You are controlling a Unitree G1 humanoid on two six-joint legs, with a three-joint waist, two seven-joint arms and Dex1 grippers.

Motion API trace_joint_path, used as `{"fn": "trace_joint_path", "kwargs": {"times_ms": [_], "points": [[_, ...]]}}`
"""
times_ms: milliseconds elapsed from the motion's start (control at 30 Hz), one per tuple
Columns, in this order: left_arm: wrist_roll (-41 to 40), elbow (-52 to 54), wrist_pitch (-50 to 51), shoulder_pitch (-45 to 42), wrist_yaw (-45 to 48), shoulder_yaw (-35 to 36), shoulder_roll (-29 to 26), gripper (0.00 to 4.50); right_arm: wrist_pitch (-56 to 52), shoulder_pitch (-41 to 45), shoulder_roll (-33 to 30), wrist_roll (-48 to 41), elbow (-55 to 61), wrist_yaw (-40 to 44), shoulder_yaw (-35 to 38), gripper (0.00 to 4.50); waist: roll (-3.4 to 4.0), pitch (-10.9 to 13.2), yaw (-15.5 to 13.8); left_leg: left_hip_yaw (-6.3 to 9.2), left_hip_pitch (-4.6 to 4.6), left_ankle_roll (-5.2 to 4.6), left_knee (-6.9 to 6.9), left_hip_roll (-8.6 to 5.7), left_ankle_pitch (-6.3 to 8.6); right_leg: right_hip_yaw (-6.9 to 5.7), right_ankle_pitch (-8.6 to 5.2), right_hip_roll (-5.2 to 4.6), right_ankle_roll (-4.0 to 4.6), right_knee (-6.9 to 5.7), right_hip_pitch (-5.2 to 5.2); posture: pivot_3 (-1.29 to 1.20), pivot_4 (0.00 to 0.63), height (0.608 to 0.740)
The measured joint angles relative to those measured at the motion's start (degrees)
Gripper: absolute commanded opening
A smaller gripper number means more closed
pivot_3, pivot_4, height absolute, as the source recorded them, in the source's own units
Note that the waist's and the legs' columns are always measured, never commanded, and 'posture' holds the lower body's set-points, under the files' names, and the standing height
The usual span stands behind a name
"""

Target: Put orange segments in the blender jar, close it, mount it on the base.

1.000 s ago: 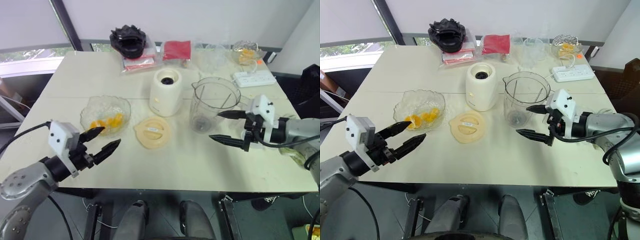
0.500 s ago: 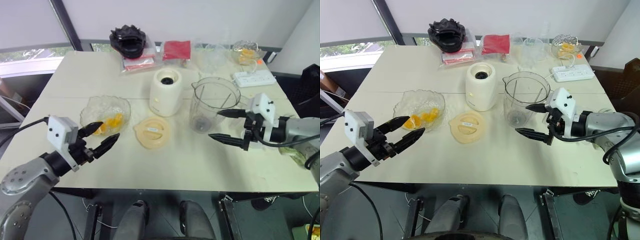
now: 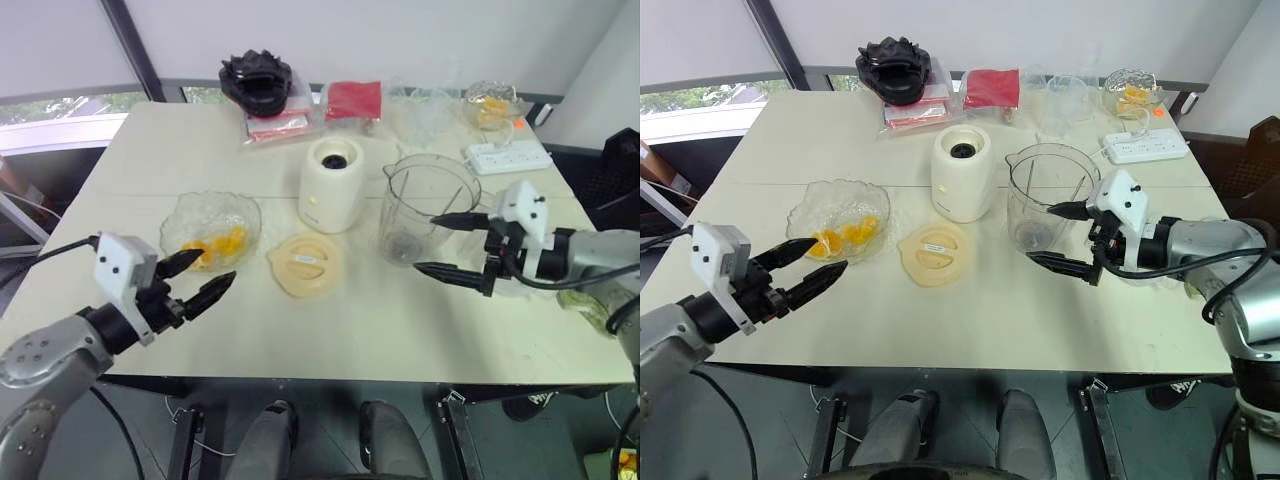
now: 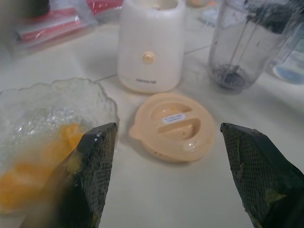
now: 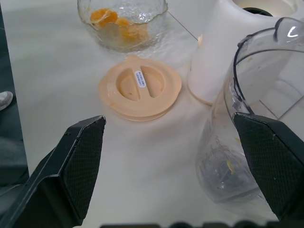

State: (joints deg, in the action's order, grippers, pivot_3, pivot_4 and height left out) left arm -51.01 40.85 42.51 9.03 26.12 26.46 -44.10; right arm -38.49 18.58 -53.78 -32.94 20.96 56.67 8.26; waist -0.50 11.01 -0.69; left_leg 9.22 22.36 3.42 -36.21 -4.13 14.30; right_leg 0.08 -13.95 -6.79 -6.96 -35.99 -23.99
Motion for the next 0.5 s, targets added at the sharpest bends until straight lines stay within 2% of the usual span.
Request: {"fn": "trace_joint_path", "kwargs": {"times_ms": [167,267,367,500], "points": [[1.63,-5.89,1.01,-4.33,6.06,-0.32,-9.01,3.64,-0.48,0.38,0.97,-0.57,0.96,-0.26,-1.12,4.47,-0.02,0.02,0.05,-0.02,0.01,0.00,0.00,0.00,0.00,0.00,0.00,0.01,0.00,-0.01,-0.03,0.00,0.150,0.740],[4.72,-14.02,0.79,-10.69,11.80,-2.58,-15.12,3.64,-0.54,1.24,1.67,-0.56,1.33,-0.64,-1.91,4.47,0.00,0.02,0.08,-0.04,0.01,0.00,0.02,-0.01,0.00,0.00,0.00,0.01,0.00,-0.02,-0.05,0.00,0.150,0.740],[8.57,-22.39,-0.05,-16.87,16.10,-7.74,-17.20,3.64,-0.56,1.31,2.88,-0.57,1.71,-1.26,-2.68,4.47,0.00,0.03,0.19,-0.04,0.02,0.00,0.06,-0.01,0.00,0.00,0.02,0.01,-0.04,0.00,-0.07,0.00,0.150,0.740],[17.63,-34.76,-1.77,-26.66,17.97,-18.52,-16.57,3.64,-0.79,0.53,3.64,-0.65,3.08,-2.40,-2.99,4.47,-0.01,0.05,0.18,-0.03,0.06,0.00,0.10,-0.01,0.00,0.00,0.14,0.02,-0.27,-0.03,-0.16,0.00,0.150,0.740]]}}
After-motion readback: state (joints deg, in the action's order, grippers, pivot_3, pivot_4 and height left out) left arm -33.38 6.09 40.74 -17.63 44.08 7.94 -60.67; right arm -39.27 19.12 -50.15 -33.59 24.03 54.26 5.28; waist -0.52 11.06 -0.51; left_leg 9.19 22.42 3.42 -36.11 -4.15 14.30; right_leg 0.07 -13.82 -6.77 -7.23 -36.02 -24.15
